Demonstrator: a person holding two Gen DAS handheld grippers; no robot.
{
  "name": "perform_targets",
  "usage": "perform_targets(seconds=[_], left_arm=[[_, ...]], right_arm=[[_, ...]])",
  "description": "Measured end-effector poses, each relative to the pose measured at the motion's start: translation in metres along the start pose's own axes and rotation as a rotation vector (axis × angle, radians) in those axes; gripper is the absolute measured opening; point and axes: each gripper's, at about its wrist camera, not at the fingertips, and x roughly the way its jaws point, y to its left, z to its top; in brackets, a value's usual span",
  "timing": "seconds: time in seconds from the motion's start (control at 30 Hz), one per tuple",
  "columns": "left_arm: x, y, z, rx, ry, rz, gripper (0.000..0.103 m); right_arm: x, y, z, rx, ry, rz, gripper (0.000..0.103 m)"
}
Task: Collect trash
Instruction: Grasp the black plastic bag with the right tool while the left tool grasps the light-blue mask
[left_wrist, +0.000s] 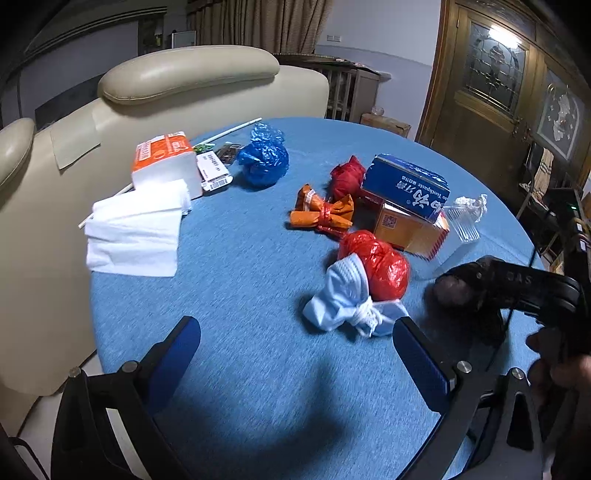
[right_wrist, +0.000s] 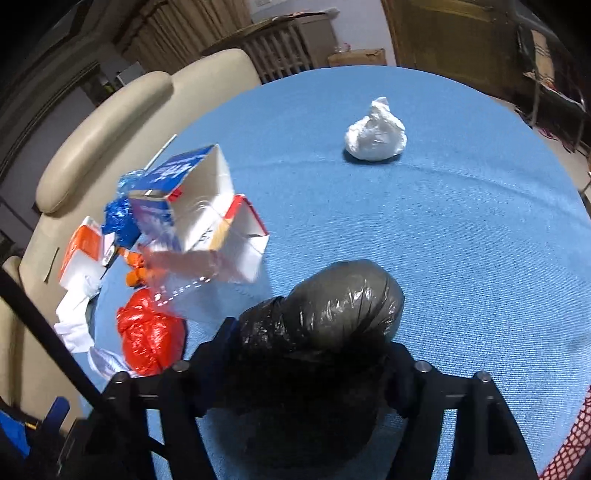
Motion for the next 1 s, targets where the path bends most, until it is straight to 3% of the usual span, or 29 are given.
perform_targets(seconds=[0.23, 0.47, 0.5, 0.53, 0.63, 0.83, 1.0], left_arm=[[0.029, -0.027, 0.009, 0.044, 0.043, -0.035, 0.103], [0.066, -0.039, 0.011, 0.085, 0.102, -0.011, 0.103], [0.068, -0.039, 0.01, 0.086, 0.105, -0.027, 0.094], [0.069, -0.039, 0.01, 0.09, 0.111, -0.05, 0.075], [0.064, -0.036, 0.007, 0.09, 0.122, -0.064, 0.062], [0.033, -0.032, -0.01, 0.1, 0.098, -0.073, 0.052], [-0.002, -0.034, -0.016, 0.109, 0.048, -0.094, 0.05]], right_arm=[[-0.029, -0.005, -0.012, -0.031, -0.044, 0.035, 0.066], [-0.062, -0.02, -0.028, -0.004, -0.084, 0.068, 0.066], [-0.067, -0.021, -0.031, 0.002, -0.089, 0.075, 0.066], [-0.07, -0.022, -0.034, 0.002, -0.09, 0.077, 0.066], [-0.077, -0.025, -0.042, -0.011, -0.09, 0.073, 0.066], [-0.09, -0.029, -0.057, -0.003, -0.103, 0.085, 0.066], [-0.107, -0.038, -0.068, 0.017, -0.135, 0.085, 0.066]])
